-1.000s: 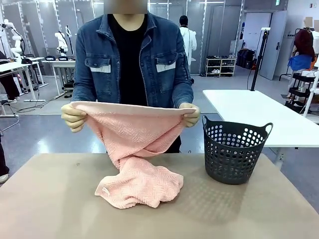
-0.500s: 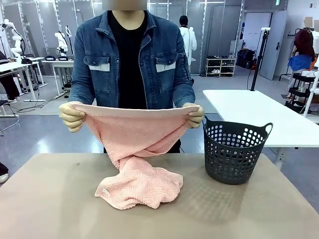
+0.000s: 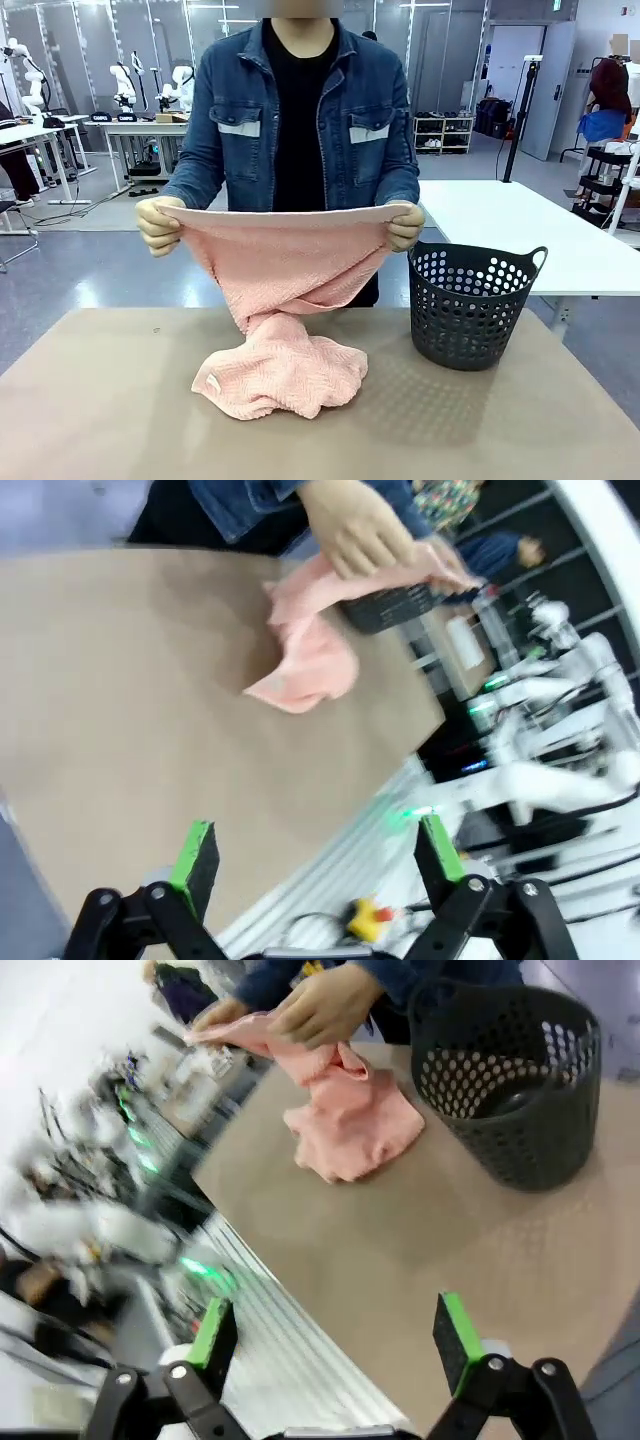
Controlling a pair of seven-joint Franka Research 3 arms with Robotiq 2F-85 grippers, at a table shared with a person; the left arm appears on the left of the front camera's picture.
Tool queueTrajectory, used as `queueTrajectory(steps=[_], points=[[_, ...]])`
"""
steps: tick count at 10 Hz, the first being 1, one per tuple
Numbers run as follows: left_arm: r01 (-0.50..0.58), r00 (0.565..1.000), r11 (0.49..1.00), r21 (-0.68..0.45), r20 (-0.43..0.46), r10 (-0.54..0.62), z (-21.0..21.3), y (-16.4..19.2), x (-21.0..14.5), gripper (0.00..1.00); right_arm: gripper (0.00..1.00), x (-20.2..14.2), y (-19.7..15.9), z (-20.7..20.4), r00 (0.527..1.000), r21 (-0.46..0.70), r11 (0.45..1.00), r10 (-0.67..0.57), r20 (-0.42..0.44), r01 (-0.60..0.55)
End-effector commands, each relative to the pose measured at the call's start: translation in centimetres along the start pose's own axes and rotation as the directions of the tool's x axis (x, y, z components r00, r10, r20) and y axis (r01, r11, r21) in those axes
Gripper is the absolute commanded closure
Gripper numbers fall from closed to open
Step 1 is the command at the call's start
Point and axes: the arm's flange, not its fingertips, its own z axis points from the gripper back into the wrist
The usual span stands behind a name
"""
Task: Fold the towel.
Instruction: Grab the top end of the 100 cm Hotel Towel extended by the human.
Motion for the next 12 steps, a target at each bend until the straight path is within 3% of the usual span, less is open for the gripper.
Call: queueTrajectory(steps=[1, 3, 7, 8, 10, 12], points=[[0.240, 0.970, 0.948, 0.209, -0.020, -0.241, 0.5, -5.9, 1.3, 0.00, 0.00, 2.1, 5.3, -0.2, 0.955, -0.166, 0.942, 0.280, -0.096, -0.293], [0.416, 0.909, 0.875, 0.246, -0.087, -0.407, -0.3, -10.1, 2.6, 0.00, 0.00, 4.4, 8.8, -0.8, 0.885, -0.186, 0.869, 0.427, -0.185, -0.458], [0.654, 0.756, 0.734, 0.185, -0.205, -0.622, -5.7, -18.4, 3.4, 0.00, 0.00, 7.4, 16.6, -6.2, 0.671, -0.114, 0.680, 0.656, -0.346, -0.724], [0.669, 0.743, 0.720, 0.184, -0.211, -0.636, -6.4, -19.3, 3.3, 0.00, 0.00, 7.4, 17.8, -7.2, 0.648, -0.105, 0.661, 0.672, -0.358, -0.743], [0.675, 0.736, 0.719, 0.166, -0.209, -0.644, -6.9, -19.6, 3.1, 0.00, 0.00, 7.2, 18.6, -7.5, 0.663, -0.092, 0.676, 0.673, -0.327, -0.732], [0.672, 0.739, 0.727, 0.145, -0.199, -0.644, -6.7, -20.1, 3.6, 0.00, 0.00, 8.2, 18.8, -7.3, 0.644, -0.076, 0.663, 0.684, -0.342, -0.745]])
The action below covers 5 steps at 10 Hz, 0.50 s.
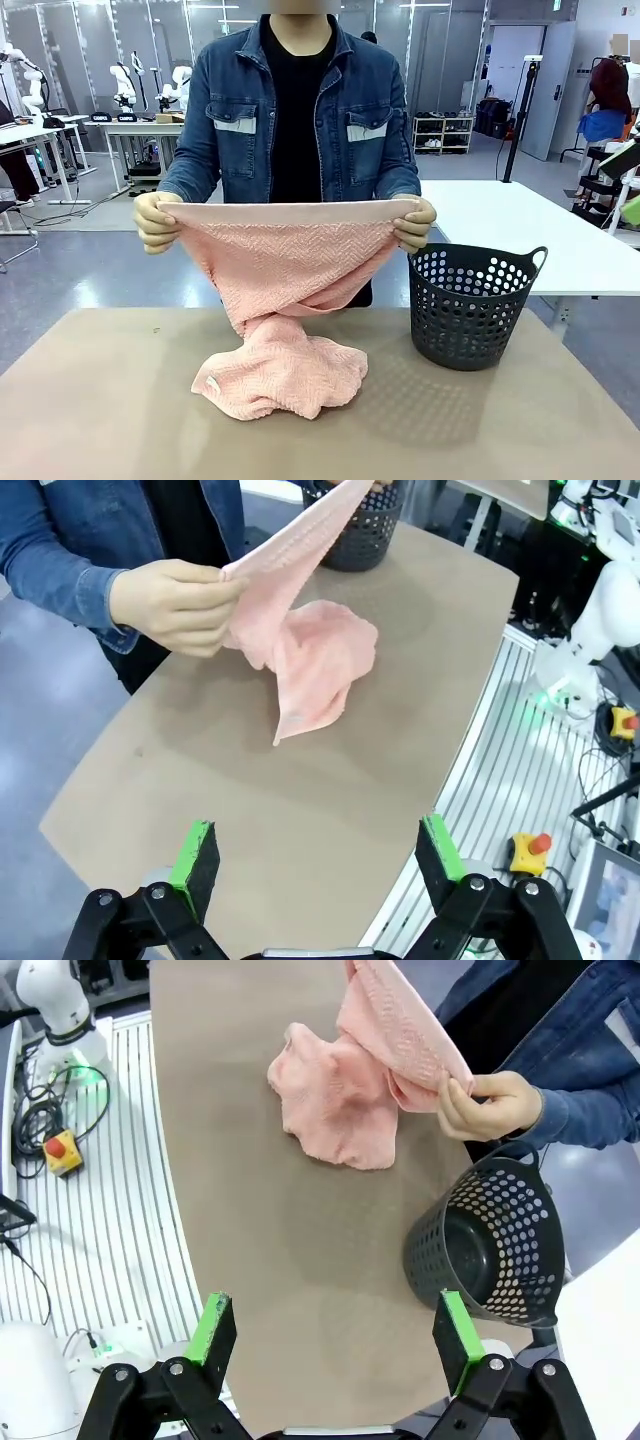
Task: Fold the towel.
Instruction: Grab the top end of the 100 cm Hotel Towel extended by the human.
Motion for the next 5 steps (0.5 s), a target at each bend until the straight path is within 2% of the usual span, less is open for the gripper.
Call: queueTrajectory(steps=[1, 3, 4, 5], points=[[-0.017, 1.000, 1.000, 0.018, -0.010, 0.017, 0.3, 0.2, 0.2, 0.00, 0.00, -0.1, -0.4, 0.2, 1.000, -0.009, 1.000, -0.025, -0.012, 0.025], [-0.002, 1.000, 1.000, -0.003, 0.002, 0.002, 0.1, 0.1, -0.1, 0.00, 0.00, -0.1, -0.4, 0.2, 1.000, -0.009, 1.000, -0.025, -0.012, 0.025], [0.168, 0.985, 0.985, 0.032, -0.042, -0.167, 1.6, -1.2, 2.1, 0.00, 0.00, -0.3, -0.2, 0.2, 1.000, -0.001, 1.000, -0.001, 0.001, 0.001], [0.272, 0.956, 0.960, 0.064, -0.130, -0.262, 1.3, -2.4, 6.0, 0.00, 0.00, 3.2, 0.1, -0.3, 0.994, 0.000, 0.996, 0.089, -0.068, -0.089]])
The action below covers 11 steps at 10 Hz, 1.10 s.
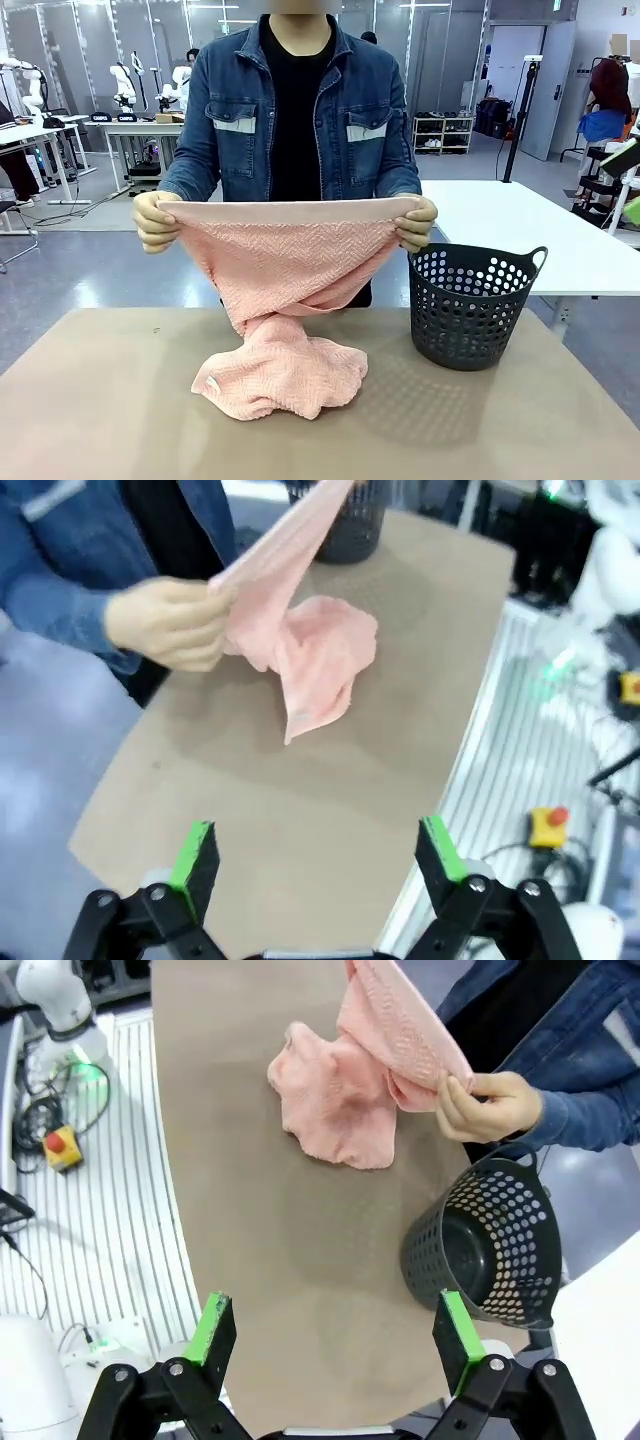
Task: Fold the towel.
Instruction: Grab the top end of the 100 cm Hotel Towel extended by the human.
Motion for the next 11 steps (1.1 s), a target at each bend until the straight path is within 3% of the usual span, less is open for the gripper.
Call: queueTrajectory(steps=[1, 4, 6, 11], points=[[0.210, 0.968, 0.975, 0.068, -0.155, -0.197, -0.4, -0.9, 6.2, 0.00, 0.00, 5.0, -0.1, -1.0, 0.992, -0.011, 0.996, 0.089, -0.087, -0.090], [0.349, 0.908, 0.935, 0.057, -0.268, -0.323, -3.0, -2.2, 11.1, 0.00, 0.00, 10.2, 0.1, -4.4, 0.954, -0.015, 0.980, 0.191, -0.232, -0.200], [0.452, 0.850, 0.891, 0.038, -0.321, -0.417, -6.0, -3.0, 14.3, 0.00, 0.00, 13.3, -0.1, -6.6, 0.929, -0.021, 0.964, 0.251, -0.272, -0.267], [0.548, 0.767, 0.836, -0.005, -0.396, -0.505, -12.8, -2.9, 19.6, 0.00, 0.00, 19.8, -2.7, -12.5, 0.857, -0.060, 0.911, 0.359, -0.370, -0.408]])
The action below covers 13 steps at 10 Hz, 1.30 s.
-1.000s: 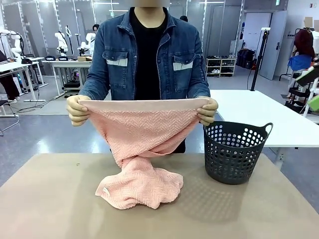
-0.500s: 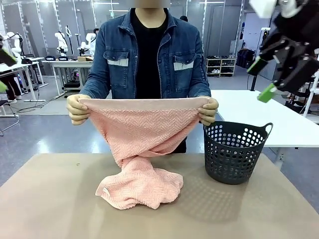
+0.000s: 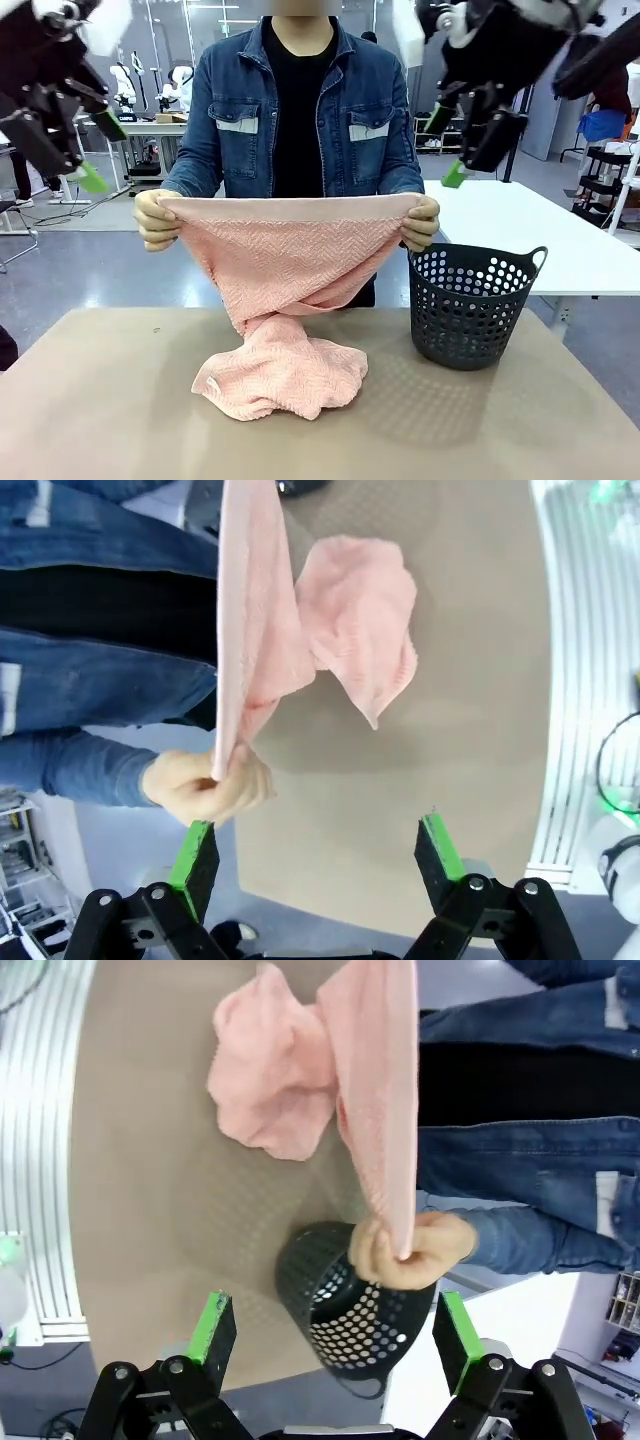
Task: Fold the towel.
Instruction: Grab the top end of the 100 cm Hotel Towel extended by the human.
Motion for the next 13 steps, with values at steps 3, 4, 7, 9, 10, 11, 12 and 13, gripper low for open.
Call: queueTrajectory(steps=[3, 4, 7, 9, 10, 11, 12, 13], points=[[0.056, 0.998, 0.998, 0.019, -0.012, -0.056, -3.0, 3.3, 2.1, 0.00, 0.00, 2.1, -4.0, -4.6, 1.000, 0.051, 0.998, -0.024, -0.015, 0.025], [0.052, 0.999, 0.999, -0.016, -0.008, -0.052, -4.5, 4.2, 2.2, 0.00, 0.00, 2.1, -4.6, -6.0, 0.999, 0.060, 0.998, -0.014, -0.029, 0.016], [0.064, 0.998, 0.997, -0.046, 0.003, -0.063, -7.9, 5.3, 2.4, 0.00, 0.00, 1.7, -5.8, -8.6, 0.999, 0.085, 0.996, -0.020, -0.032, 0.023], [0.052, 0.999, 0.996, -0.079, -0.005, -0.053, -10.3, 5.8, 2.9, 0.00, 0.00, 1.2, -6.2, -10.5, 0.999, 0.113, 0.993, -0.034, -0.041, 0.038], [0.049, 0.999, 0.996, -0.079, -0.014, -0.050, -11.1, 6.1, 3.2, 0.00, 0.00, 1.2, -6.2, -11.3, 0.999, 0.126, 0.991, -0.031, -0.045, 0.036], [0.039, 0.999, 0.995, -0.089, -0.003, -0.039, -11.7, 6.4, 3.5, 0.00, 0.00, 1.1, -6.3, -12.1, 0.998, 0.129, 0.991, -0.038, -0.047, 0.043], [0.033, 0.999, 0.996, -0.082, -0.015, -0.034, -12.5, 6.8, 3.6, 0.00, 0.00, 1.0, -6.5, -13.0, 0.998, 0.132, 0.990, -0.046, -0.048, 0.052], [0.026, 1.000, 0.996, -0.089, -0.011, -0.027, -12.9, 7.0, 3.6, 0.00, 0.00, 0.9, -6.5, -13.6, 0.997, 0.143, 0.988, -0.047, -0.054, 0.054]])
